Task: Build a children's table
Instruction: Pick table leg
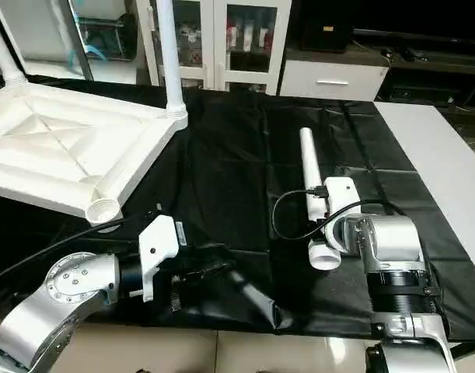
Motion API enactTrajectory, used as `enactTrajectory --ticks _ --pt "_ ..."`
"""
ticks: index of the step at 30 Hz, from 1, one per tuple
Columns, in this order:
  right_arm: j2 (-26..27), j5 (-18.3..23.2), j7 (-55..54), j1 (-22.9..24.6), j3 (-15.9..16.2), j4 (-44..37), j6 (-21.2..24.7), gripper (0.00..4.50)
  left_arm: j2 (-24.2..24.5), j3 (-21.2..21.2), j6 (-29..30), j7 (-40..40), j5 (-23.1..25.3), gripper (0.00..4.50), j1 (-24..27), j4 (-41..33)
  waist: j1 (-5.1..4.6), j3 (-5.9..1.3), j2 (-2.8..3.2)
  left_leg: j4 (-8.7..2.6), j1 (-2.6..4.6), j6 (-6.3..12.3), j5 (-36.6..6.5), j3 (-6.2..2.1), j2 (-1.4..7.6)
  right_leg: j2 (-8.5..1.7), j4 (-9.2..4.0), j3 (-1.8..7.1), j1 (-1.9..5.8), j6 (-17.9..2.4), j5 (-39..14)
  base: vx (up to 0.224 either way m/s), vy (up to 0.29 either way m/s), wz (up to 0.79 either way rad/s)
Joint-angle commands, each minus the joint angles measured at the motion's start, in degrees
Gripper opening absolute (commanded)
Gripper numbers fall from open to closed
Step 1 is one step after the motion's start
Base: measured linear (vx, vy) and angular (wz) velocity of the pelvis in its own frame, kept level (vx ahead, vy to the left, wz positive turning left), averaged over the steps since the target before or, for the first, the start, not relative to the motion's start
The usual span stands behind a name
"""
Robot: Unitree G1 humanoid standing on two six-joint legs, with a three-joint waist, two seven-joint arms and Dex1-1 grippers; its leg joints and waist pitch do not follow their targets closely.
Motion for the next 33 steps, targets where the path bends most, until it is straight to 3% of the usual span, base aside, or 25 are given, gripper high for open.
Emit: enactTrajectory --ticks 1,10,11,13,14,15,16,18,19,20,24,25,26,29,30,33 --pt "0.13 0.55 -0.23 -1.05 -1.29 0.68 0.73 2.88 0.29 0.33 0.77 -0.42 -0.24 1.46 -0.43 -1.79 0.01 -2.91 -0.42 -4.35 0.41 -1.43 -10.56 -0.53 2.41 -3.86 -4.51 3.04 2.57 -8.63 -15.74 0.000 0.000 0.00" --pt "0.48 0.94 -0.05 -0.11 -2.09 -0.72 0.55 2.15 -0.51 2.02 1.61 1.24 -1.95 1.46 -0.80 -1.08 -0.01 -2.84 -0.41 -4.33 0.46 -1.55 -11.02 -0.48 2.35 -3.82 -4.63 3.04 2.52 -8.35 -17.16 0.000 0.000 0.00" --pt "0.23 0.69 0.18 0.29 -1.62 -1.29 -0.43 2.09 -1.28 2.93 1.83 1.94 -2.53 1.72 -1.32 -0.53 -0.06 -2.84 -0.37 -4.31 0.48 -1.65 -11.15 -0.44 2.34 -3.78 -4.71 3.05 2.49 -8.40 -17.23 0.000 0.000 0.00" --pt "-0.02 0.43 0.50 0.80 -1.08 -2.12 -1.98 1.97 -2.55 4.27 2.52 3.17 -3.47 1.79 -1.95 0.14 0.01 -2.86 -0.39 -4.22 0.47 -1.77 -11.14 -0.43 2.34 -3.83 -4.71 3.04 2.54 -8.47 -16.94 0.000 0.000 0.00" --pt "0.57 2.11 2.49 1.73 -1.94 -5.91 -6.60 1.94 -5.26 7.16 4.30 6.96 -4.35 1.85 -3.71 2.22 -0.01 -2.92 -0.32 -4.21 0.46 -1.61 -11.00 -0.39 2.33 -3.79 -4.70 3.06 2.62 -8.57 -16.44 0.000 0.000 0.00" --pt "0.64 2.26 2.63 1.79 -2.02 -6.15 -6.84 1.93 -5.40 7.30 4.44 7.17 -4.40 1.99 -3.80 2.33 0.23 -2.94 -0.42 -4.09 0.45 -1.33 -11.06 -0.34 2.33 -3.85 -4.83 3.11 2.64 -8.25 -16.28 0.000 0.000 0.00" --pt "1.86 5.42 5.74 2.92 -3.64 -10.92 -11.19 1.92 -8.41 10.06 6.91 10.63 -6.27 2.14 -5.35 4.27 0.09 -2.98 -0.26 -4.17 0.26 -1.14 -10.73 -0.42 2.33 -3.82 -4.58 3.10 2.88 -8.30 -15.68 0.000 0.000 0.00" --pt "2.12 6.60 7.18 3.46 -3.82 -12.83 -12.34 1.91 -9.91 11.19 7.54 11.52 -8.02 2.22 -5.83 4.72 0.32 -3.14 -0.43 -4.05 0.27 -0.27 -10.14 -0.36 2.32 -3.92 -4.67 3.10 2.97 -7.98 -15.05 0.000 0.000 0.00" --pt "1.75 9.04 13.21 6.27 -2.13 -18.13 -17.57 1.91 -15.46 15.05 10.37 14.51 -16.30 2.21 -7.53 4.83 0.15 -3.14 -0.54 -4.10 -0.15 0.21 -9.59 -0.44 2.45 -4.09 -4.46 2.99 3.37 -8.60 -14.51 0.000 0.000 0.00" --pt "1.91 10.24 15.29 7.53 -1.82 -20.11 -18.84 1.90 -17.54 16.48 11.67 15.74 -19.51 2.42 -8.42 4.98 0.64 -3.19 -0.49 -3.75 0.39 0.52 -9.85 -0.20 2.60 -4.14 -4.77 3.14 2.85 -9.29 -14.44 0.000 0.000 0.00" --pt "2.75 12.48 18.70 10.33 -1.73 -23.51 -22.08 1.89 -20.85 18.94 15.13 18.65 -23.11 2.64 -10.62 6.37 0.60 -3.06 -0.46 -3.88 -0.03 2.05 -8.92 -0.33 2.50 -3.84 -4.71 2.95 2.90 -9.79 -13.66 0.000 0.000 0.00" --pt "3.99 14.32 19.84 11.68 -2.24 -25.81 -23.20 1.89 -22.66 20.63 16.72 20.59 -24.37 2.87 -12.03 7.95 0.54 -3.03 -0.66 -3.86 -0.06 2.17 -9.20 -0.27 2.38 -3.80 -5.01 2.90 2.94 -9.23 -15.21 0.000 0.000 0.00" --pt "4.67 15.36 20.27 12.16 -2.54 -27.06 -23.37 1.89 -23.34 21.41 17.24 21.23 -25.09 2.99 -12.64 8.67 0.65 -3.00 -0.46 -3.81 0.04 2.30 -9.53 -0.24 2.30 -3.73 -5.23 2.87 2.75 -8.55 -16.66 0.000 0.000 0.00" --pt "5.66 16.56 20.72 12.93 -2.71 -28.77 -24.30 1.89 -24.83 23.19 18.57 22.59 -26.27 3.05 -13.96 9.92 0.59 -2.97 -0.55 -4.09 0.02 1.83 -10.04 -0.57 2.42 -3.71 -5.45 2.69 2.75 -7.33 -18.69 0.000 0.000 0.00" --pt "5.90 17.40 21.78 13.74 -2.12 -29.98 -25.57 1.89 -25.63 24.24 19.58 24.09 -27.40 3.31 -14.95 10.79 0.63 -2.98 -0.46 -4.10 0.04 1.57 -10.21 -0.61 2.43 -3.77 -5.45 2.70 2.74 -7.04 -18.94 0.000 0.000 0.00" --pt "5.64 18.34 23.87 14.64 -0.38 -31.77 -26.67 1.89 -25.76 24.47 19.85 25.11 -28.02 3.45 -15.84 12.06 0.64 -2.87 -0.48 -4.12 -0.06 1.69 -10.86 -0.64 2.33 -3.82 -5.66 2.70 2.79 -6.34 -19.92 0.000 0.000 0.00"
